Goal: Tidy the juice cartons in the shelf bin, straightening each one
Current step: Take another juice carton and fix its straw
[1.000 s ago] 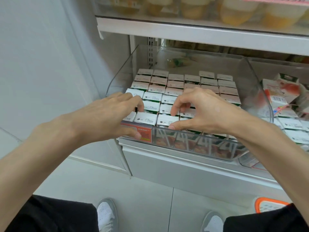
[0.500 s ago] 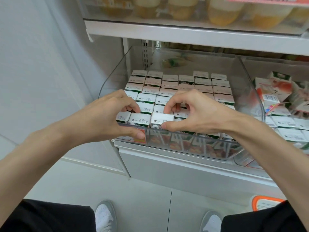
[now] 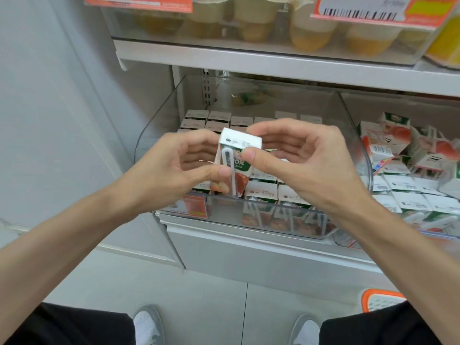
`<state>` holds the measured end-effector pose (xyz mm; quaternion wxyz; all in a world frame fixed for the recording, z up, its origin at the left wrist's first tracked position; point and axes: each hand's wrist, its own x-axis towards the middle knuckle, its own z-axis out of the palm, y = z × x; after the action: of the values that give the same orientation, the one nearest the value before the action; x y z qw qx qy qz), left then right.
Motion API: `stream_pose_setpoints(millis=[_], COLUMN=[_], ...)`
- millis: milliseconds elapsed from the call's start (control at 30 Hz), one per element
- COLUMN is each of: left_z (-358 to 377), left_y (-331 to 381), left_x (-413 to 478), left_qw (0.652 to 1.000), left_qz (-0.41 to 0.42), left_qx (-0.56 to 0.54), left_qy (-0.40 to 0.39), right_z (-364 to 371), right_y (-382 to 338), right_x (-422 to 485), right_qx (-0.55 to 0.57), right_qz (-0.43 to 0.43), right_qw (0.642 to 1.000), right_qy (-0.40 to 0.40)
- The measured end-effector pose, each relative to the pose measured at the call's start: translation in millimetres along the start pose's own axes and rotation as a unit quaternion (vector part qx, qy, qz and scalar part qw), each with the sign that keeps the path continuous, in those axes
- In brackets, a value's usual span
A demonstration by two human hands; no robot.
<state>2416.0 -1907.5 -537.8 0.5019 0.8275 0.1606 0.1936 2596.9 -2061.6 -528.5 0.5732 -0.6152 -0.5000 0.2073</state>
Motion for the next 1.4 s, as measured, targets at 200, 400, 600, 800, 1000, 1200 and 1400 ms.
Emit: stream_pose_setpoints(millis=[200, 400, 600, 800, 1000, 1200, 1400], left_z=[11.9, 16.1, 17.1, 20.8, 21.0, 16.0, 14.9], left_y=[3.4, 3.5, 5.8, 13.1, 13.1, 14.2, 12.8], left_x=[-1.9, -5.1, -6.7, -7.3, -7.3, -7.0, -8.0], left_qw=[0.994, 0.991, 0.987, 0.965, 0.968, 0.960, 0.956], left_qz=[-0.030, -0.054, -0.063, -0.141, -0.147, -0.152, -0.155], left_qx=[-0.101, -0.126, -0.148, -0.216, -0.206, -0.234, -0.248], left_qy=[0.009, -0.011, -0.020, -0.044, -0.004, 0.022, 0.036], right_z=[-0.4, -0.5, 8.1, 13.1, 15.7, 9.6, 15.7], right_y=[-2.2, -0.4, 0.5, -0.8, -1.9, 0.4, 3.7], right_x=[-21.9, -19.9, -17.7, -13.7, -15.1, -13.0, -14.7], right_qx=[0.022, 0.085, 0.146, 0.169, 0.064, 0.117, 0.120], right_qz=[0.111, 0.184, 0.196, 0.207, 0.201, 0.221, 0.197], right_qw=[0.993, 0.977, 0.968, 0.962, 0.977, 0.968, 0.973], right_qy=[0.022, 0.062, 0.061, 0.048, -0.030, -0.002, 0.007])
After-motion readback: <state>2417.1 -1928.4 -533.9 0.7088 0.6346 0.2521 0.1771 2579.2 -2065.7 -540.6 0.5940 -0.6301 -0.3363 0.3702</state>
